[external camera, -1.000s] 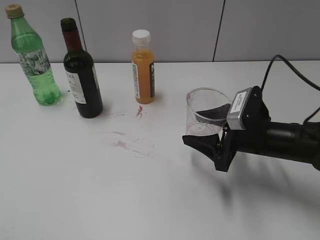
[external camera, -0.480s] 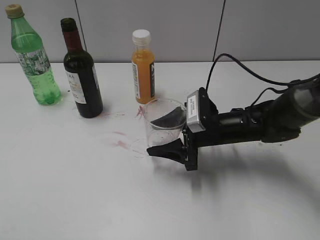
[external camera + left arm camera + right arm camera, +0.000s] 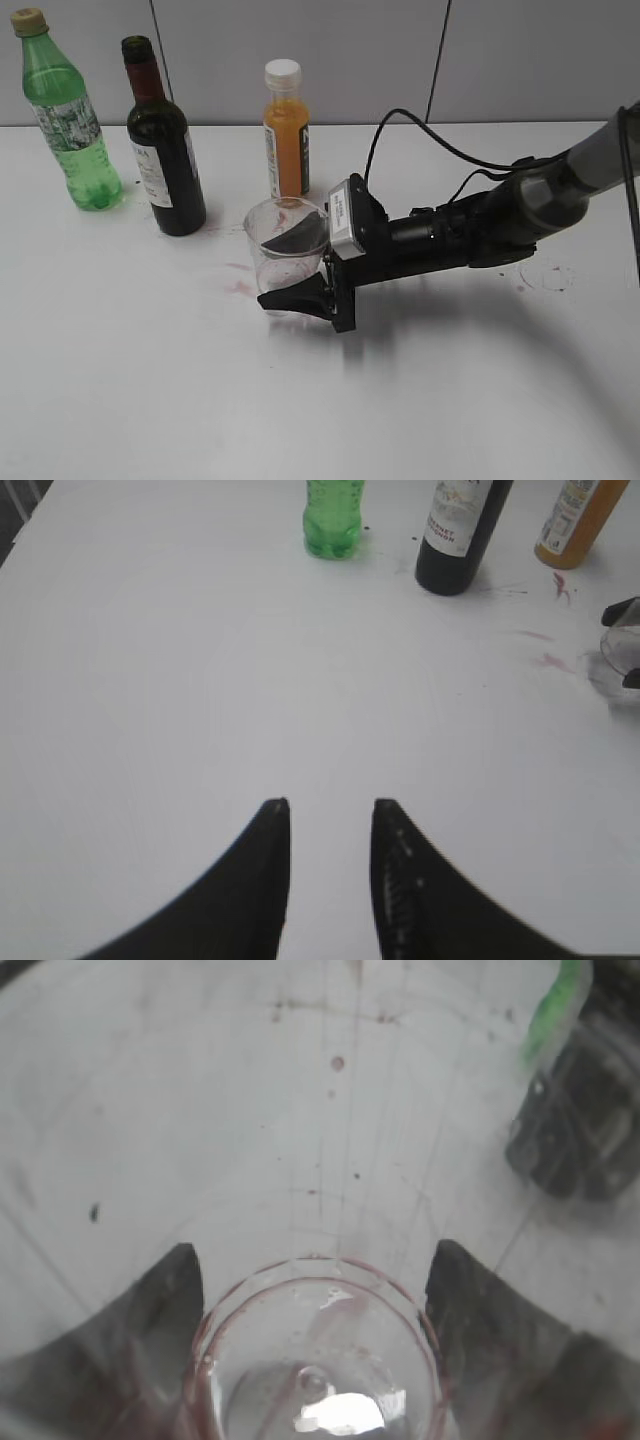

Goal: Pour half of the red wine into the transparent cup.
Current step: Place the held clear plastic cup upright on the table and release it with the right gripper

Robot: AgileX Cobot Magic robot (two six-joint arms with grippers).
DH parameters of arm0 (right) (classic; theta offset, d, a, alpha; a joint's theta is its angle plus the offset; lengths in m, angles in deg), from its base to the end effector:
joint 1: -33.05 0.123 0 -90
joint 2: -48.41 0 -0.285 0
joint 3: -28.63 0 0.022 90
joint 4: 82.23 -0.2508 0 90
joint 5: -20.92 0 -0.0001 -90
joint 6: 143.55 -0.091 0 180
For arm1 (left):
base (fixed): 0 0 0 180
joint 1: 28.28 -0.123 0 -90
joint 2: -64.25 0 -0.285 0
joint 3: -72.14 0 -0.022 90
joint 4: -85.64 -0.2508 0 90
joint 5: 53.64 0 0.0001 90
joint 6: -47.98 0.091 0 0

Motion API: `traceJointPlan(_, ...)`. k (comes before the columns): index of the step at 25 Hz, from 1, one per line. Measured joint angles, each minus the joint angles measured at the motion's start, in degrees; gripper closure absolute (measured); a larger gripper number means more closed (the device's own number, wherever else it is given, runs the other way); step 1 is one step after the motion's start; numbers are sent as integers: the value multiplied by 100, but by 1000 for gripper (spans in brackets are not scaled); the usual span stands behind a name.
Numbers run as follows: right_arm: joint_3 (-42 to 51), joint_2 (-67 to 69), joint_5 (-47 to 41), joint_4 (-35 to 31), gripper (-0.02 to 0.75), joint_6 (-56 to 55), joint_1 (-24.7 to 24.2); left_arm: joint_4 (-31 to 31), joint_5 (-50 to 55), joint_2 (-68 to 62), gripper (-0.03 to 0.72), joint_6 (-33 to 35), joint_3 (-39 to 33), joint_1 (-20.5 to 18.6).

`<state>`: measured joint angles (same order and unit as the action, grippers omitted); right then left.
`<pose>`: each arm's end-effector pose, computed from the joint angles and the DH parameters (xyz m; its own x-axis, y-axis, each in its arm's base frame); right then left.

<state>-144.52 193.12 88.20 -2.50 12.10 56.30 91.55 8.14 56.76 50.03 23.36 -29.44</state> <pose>0.3362 0.2343 0.0537 0.0969 -0.2552 -0.9620 -0.9937 -0.0796 -0.0790 -0.0060 -0.0084 0.2752 -0.4689 -0.0226 -0.8829 0.0538 0.9971 -0.0541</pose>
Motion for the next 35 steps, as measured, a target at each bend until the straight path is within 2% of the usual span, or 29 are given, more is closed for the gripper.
traceJointPlan(9, -145, 262, -17, 269, 223, -41, 8, 0, 0, 0, 480, 0, 0, 0)
traceJointPlan(19, -255, 417, -19, 214, 222, -304, 8, 0, 0, 0, 480, 0, 0, 0)
traceJointPlan(25, -255, 425, -63, 214, 72, -378, 8, 0, 0, 0, 480, 0, 0, 0)
traceJointPlan(31, -203, 419, -63, 214, 59, -392, -70, 0, 0, 0, 480, 0, 0, 0)
traceJointPlan(35, 105, 271, -70, 214, 59, -336, -312, 0, 0, 0, 480, 0, 0, 0)
